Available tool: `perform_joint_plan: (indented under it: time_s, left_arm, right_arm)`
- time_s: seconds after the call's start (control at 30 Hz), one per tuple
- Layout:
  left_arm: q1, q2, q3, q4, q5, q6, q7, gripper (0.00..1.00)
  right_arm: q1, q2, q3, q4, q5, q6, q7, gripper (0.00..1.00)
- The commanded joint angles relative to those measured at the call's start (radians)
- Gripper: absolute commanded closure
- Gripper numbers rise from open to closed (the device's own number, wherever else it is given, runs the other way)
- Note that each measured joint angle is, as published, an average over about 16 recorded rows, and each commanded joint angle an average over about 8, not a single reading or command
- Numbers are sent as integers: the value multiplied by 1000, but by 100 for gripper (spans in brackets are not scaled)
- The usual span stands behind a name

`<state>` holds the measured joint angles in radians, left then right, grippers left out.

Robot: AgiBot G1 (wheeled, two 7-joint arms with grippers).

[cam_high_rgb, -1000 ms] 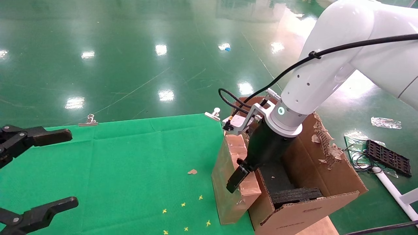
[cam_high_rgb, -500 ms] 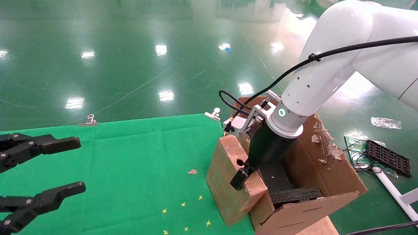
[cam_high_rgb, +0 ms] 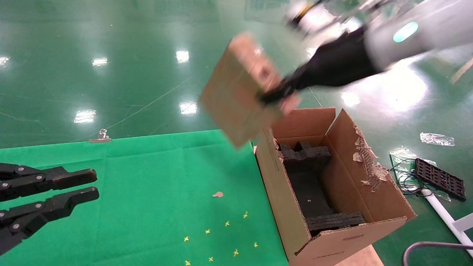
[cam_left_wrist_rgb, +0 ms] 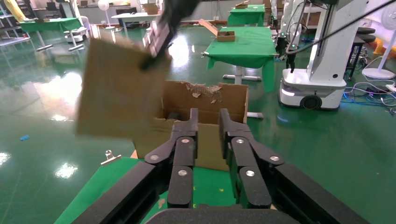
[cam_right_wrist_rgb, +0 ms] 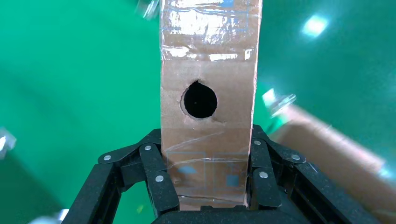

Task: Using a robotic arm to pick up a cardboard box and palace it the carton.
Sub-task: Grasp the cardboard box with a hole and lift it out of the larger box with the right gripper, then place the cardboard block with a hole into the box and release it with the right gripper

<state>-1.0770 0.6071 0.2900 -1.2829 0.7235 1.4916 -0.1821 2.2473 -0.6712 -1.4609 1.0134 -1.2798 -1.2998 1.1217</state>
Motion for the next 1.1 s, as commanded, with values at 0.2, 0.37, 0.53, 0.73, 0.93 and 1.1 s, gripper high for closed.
perform_joint_plan:
  time_s: [0.2, 0.37, 0.53, 0.73, 0.93, 1.1]
  left_arm:
    - [0, 0, 0, 0, 0, 0, 0, 100]
    - [0, 0, 1, 0, -1, 0, 0, 75]
    - [0, 0, 1, 0, -1, 0, 1, 12]
    - [0, -1, 1, 0, -1, -1, 1, 0]
    - [0, -1, 2, 0, -1, -1, 1, 0]
    - [0, -1, 2, 0, -1, -1, 1, 0]
  right_arm:
    - [76, 86, 23, -125, -37, -17, -67, 100]
    - [72, 126, -6, -207, -85, -52, -74, 100]
    - [28, 151, -39, -265, -111, -75, -69, 100]
    - [-43, 152, -79, -318, -133, -83, -51, 100]
    - [-101, 134, -108, -366, -154, -69, -27, 100]
    - [-128, 113, -124, -404, -176, -51, -14, 100]
